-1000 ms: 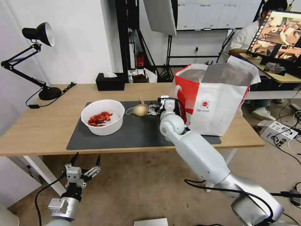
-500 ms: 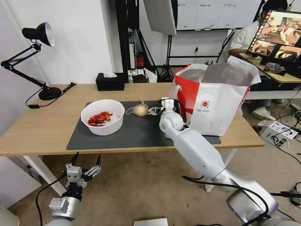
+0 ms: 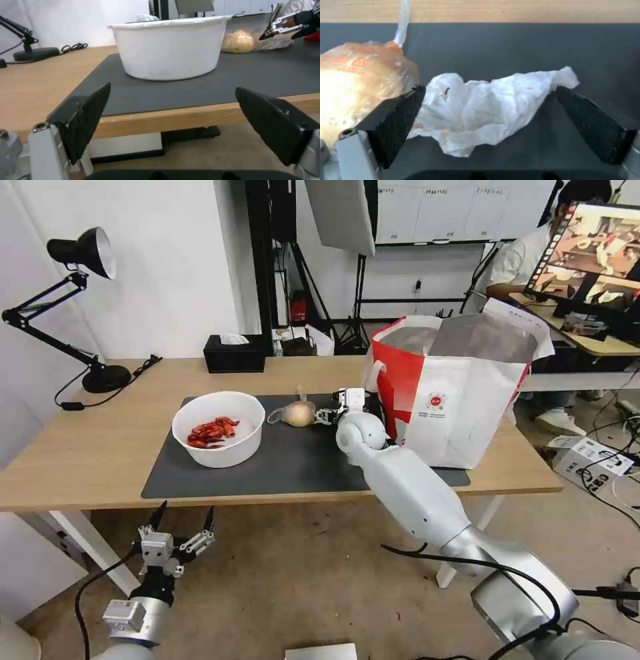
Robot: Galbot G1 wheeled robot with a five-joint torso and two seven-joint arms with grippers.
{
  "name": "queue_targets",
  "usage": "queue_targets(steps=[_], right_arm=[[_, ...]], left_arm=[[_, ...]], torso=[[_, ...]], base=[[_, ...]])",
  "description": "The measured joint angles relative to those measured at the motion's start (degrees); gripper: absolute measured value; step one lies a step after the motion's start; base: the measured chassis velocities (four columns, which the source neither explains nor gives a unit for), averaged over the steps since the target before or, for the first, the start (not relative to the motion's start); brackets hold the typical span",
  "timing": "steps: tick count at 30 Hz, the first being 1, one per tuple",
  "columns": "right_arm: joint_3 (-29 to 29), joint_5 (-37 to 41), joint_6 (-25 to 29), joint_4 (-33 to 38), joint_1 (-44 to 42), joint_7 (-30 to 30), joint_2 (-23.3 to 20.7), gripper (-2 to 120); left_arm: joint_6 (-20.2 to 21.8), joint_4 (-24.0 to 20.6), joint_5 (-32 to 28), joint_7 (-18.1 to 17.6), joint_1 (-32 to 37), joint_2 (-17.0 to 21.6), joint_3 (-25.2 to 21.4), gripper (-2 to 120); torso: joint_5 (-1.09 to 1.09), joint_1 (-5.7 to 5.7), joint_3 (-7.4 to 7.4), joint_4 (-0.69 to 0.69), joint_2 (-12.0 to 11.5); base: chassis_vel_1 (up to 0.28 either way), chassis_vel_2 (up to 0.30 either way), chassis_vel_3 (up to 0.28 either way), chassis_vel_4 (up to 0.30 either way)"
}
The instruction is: Pick up the trash from the table and place it into the takeout bag.
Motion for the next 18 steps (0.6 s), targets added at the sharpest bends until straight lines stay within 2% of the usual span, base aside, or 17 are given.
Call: queue_targets(steps=[7,18], right_arm=[[-0.1,-0.1,-1.3,-0.8,0.2,-2.2,-0.2,100],[-0.2,-0.2,-1.6,-1.5,0.5,-2.4,-0.1,100]], left_arm=[[0.0,0.0,0.0,0.0,0.0,0.0,0.0,100],[0.1,-0.2,-0.1,0.0,0.0,0.0,0.0,100]], torso=[[0.00,0.00,0.00,0.00,0.0],[0.00,0.00,0.00,0.00,0.0]], base=[[0.000,0.000,0.000,0.000],[0.000,0.000,0.000,0.000]])
